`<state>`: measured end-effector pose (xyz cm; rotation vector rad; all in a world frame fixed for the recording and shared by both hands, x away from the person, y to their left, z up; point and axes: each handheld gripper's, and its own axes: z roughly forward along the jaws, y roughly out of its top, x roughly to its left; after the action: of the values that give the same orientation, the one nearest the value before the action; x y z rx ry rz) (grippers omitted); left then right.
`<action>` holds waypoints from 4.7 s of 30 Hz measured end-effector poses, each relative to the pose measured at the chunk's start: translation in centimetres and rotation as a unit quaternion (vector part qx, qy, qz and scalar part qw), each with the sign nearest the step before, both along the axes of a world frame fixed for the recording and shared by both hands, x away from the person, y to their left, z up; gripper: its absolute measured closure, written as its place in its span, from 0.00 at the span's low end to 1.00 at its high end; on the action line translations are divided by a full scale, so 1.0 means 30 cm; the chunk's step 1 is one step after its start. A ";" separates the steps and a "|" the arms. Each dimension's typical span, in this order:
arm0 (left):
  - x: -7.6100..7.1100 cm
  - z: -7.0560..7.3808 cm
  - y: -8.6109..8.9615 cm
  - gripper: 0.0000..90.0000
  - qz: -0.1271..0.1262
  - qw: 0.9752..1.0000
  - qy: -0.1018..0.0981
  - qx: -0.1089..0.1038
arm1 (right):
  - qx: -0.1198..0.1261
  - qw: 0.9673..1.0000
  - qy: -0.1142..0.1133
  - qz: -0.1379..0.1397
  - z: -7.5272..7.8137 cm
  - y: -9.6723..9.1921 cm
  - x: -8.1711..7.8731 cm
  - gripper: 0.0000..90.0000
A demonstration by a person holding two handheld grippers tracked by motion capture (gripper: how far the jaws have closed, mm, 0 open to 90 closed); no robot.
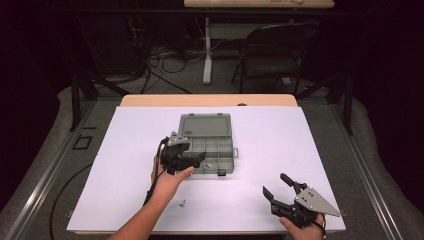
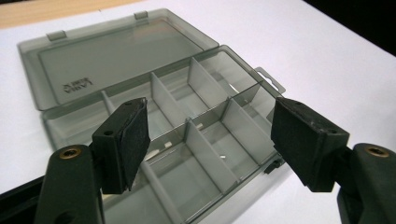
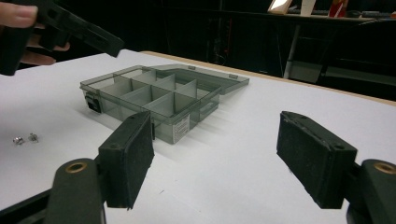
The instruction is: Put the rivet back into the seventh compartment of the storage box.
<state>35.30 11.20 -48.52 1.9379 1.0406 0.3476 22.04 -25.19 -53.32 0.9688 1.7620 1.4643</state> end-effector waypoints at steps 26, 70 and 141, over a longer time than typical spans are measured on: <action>-0.159 0.060 0.183 0.17 -0.005 0.999 -0.034 0.003 | -0.002 1.000 0.003 -0.001 -0.001 0.002 0.001 0.30; -0.378 -0.194 0.173 0.48 -0.030 0.999 0.019 0.022 | 0.001 1.000 -0.003 -0.002 0.001 0.001 -0.003 0.30; -0.359 -0.261 0.138 0.93 -0.046 0.996 0.048 0.057 | 0.000 1.000 0.000 0.001 0.003 0.001 -0.005 0.30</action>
<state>24.54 15.34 -56.37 2.1144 1.0064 0.2692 21.89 -25.17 -53.23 0.9664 1.7628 1.4651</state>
